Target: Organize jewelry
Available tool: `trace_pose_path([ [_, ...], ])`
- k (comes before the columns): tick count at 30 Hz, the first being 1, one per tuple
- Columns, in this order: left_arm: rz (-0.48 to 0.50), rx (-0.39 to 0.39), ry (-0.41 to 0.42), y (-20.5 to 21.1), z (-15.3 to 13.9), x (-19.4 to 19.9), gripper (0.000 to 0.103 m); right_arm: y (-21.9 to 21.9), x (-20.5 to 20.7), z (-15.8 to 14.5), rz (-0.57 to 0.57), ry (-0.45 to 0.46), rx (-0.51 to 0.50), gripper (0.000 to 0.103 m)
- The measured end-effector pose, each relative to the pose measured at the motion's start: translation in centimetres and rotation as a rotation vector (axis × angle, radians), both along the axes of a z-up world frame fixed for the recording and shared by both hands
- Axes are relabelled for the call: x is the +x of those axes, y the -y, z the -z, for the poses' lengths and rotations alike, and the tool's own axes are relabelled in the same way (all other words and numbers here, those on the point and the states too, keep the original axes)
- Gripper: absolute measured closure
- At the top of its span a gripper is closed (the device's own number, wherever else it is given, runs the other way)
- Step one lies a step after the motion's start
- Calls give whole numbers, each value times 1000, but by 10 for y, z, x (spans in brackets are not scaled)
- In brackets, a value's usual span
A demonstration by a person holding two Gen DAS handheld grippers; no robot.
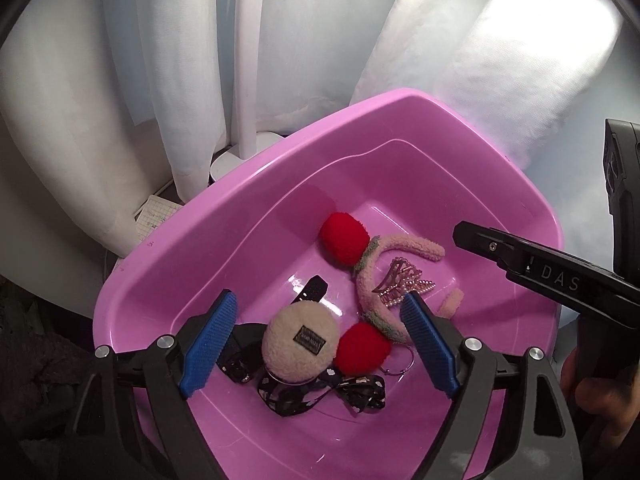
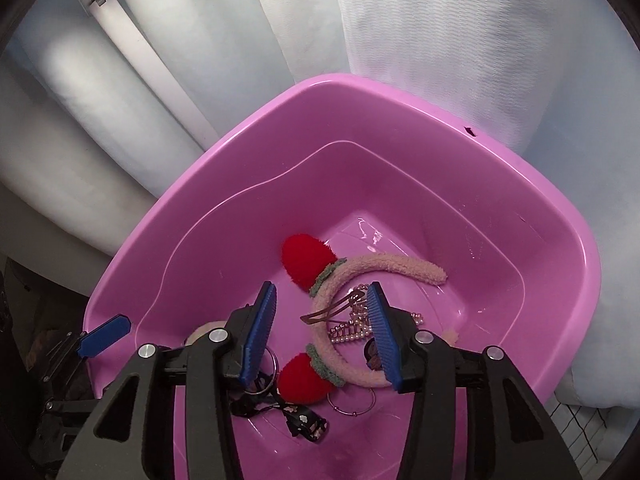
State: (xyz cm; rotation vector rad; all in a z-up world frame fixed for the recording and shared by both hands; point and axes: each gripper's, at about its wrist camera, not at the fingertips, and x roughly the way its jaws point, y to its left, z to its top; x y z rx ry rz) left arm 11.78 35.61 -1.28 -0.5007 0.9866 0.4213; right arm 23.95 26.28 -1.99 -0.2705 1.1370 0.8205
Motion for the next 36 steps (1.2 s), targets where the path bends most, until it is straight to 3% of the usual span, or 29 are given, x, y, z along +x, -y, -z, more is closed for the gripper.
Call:
trace_pose_path([
  [3,3,-4,-17,-1,1,0,15,2,-2,-3,6,4,3,56],
  [6,-5,-8,-22,-1,1,-2,12,7,-2,-5,19,0,19,42],
  [15,-5,29,-27,3,-3,-6,12,17,-8,-10,45,0,20,35],
  [36,14,27,-32,8,-2,-6,12,27,-16,-8,64,5,17,34],
])
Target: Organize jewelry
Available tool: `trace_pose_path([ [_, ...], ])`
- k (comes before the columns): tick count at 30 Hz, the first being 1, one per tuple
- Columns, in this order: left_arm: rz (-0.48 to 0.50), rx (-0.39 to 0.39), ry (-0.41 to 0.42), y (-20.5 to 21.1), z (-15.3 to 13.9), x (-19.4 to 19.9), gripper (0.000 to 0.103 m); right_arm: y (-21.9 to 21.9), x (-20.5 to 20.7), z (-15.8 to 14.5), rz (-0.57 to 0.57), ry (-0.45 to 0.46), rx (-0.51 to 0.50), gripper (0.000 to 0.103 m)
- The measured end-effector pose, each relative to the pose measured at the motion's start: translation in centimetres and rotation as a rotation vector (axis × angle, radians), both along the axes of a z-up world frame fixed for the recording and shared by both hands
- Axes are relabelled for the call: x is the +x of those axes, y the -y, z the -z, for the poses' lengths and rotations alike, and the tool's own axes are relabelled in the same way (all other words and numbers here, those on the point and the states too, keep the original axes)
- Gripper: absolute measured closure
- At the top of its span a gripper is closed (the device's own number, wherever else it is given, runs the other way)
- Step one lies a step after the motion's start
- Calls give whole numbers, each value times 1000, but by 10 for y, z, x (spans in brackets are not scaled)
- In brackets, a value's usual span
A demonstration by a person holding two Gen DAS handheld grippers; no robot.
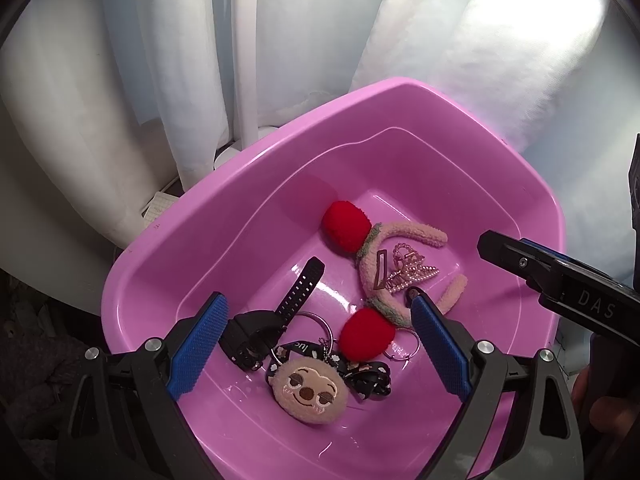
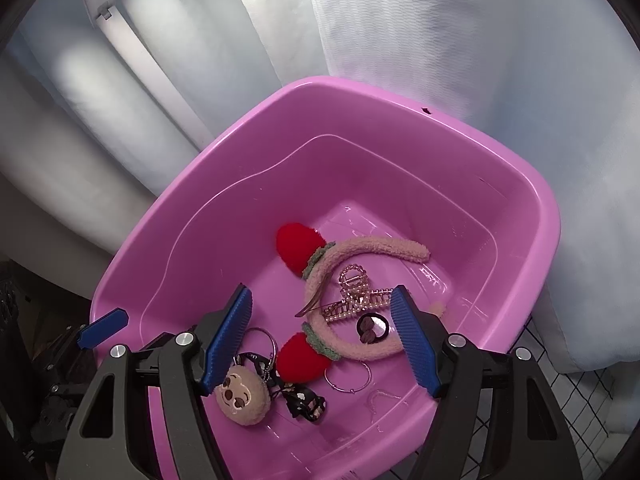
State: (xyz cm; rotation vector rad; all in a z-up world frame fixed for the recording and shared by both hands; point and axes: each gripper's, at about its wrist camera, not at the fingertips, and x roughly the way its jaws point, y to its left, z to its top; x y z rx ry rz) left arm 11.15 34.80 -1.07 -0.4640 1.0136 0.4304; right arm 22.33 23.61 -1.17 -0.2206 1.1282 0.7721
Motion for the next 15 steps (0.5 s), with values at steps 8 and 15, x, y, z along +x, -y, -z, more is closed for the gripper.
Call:
trace_pose_path([
  [8,-2,9,1,0,-1,-1,12,-2,-2,-2,-9,11,-6,34],
  [15,2,-5,11,-2,-2,-1,8,-3,-2,-2,-11,10,-6,34],
])
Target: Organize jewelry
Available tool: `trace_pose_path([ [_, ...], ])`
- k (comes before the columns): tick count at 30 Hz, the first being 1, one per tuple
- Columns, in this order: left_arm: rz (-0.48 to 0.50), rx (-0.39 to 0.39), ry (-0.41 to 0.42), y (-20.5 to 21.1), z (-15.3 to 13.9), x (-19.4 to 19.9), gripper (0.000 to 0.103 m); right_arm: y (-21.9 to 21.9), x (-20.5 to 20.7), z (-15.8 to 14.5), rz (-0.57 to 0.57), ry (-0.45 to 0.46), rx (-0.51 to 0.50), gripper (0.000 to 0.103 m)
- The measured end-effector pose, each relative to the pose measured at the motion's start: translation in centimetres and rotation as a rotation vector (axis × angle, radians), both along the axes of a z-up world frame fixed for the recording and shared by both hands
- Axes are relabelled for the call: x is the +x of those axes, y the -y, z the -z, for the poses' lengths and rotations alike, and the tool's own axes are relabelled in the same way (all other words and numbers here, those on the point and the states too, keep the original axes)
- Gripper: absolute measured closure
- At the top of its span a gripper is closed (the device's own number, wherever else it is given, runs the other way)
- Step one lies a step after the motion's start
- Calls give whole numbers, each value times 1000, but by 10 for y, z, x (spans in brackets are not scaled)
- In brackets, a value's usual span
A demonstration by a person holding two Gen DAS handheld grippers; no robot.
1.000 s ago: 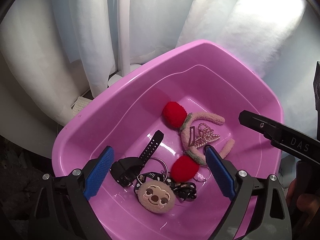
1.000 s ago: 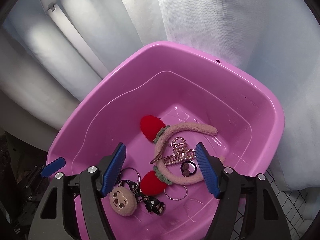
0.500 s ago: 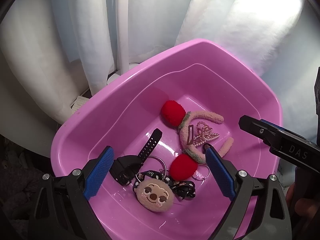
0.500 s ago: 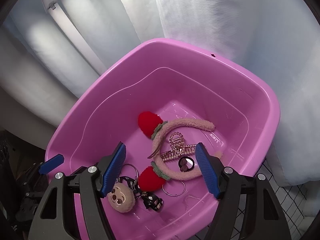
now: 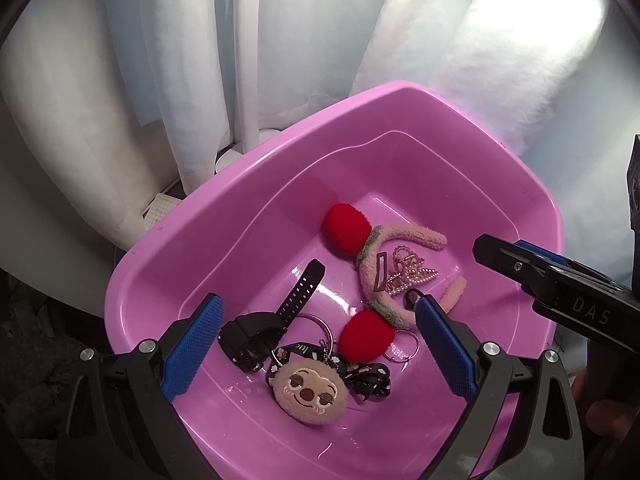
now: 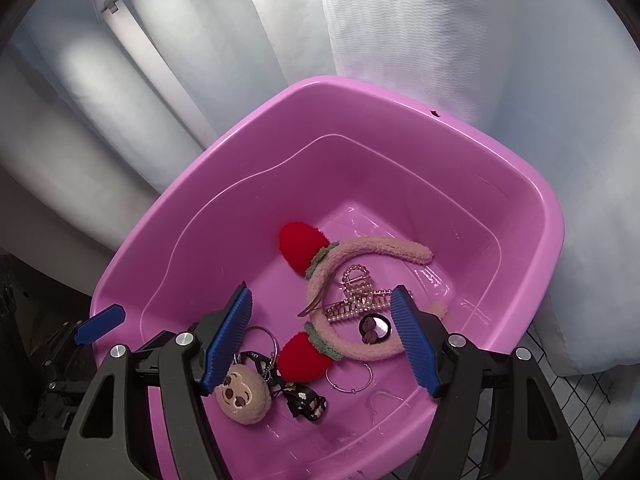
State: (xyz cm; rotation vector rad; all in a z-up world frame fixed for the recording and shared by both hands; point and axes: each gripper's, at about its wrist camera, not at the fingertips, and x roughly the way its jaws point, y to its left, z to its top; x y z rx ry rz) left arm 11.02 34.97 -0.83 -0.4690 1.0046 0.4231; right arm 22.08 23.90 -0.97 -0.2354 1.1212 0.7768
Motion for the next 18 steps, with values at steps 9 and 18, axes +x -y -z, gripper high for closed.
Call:
trace_pose_path([
  [9,3,-5,-2,0,1,0,8,-2,-4,1,-3,-1,1,34],
  [18,-8,-5,-11,-1,0,-4,8,-1,-9,0,3,4,1,34],
])
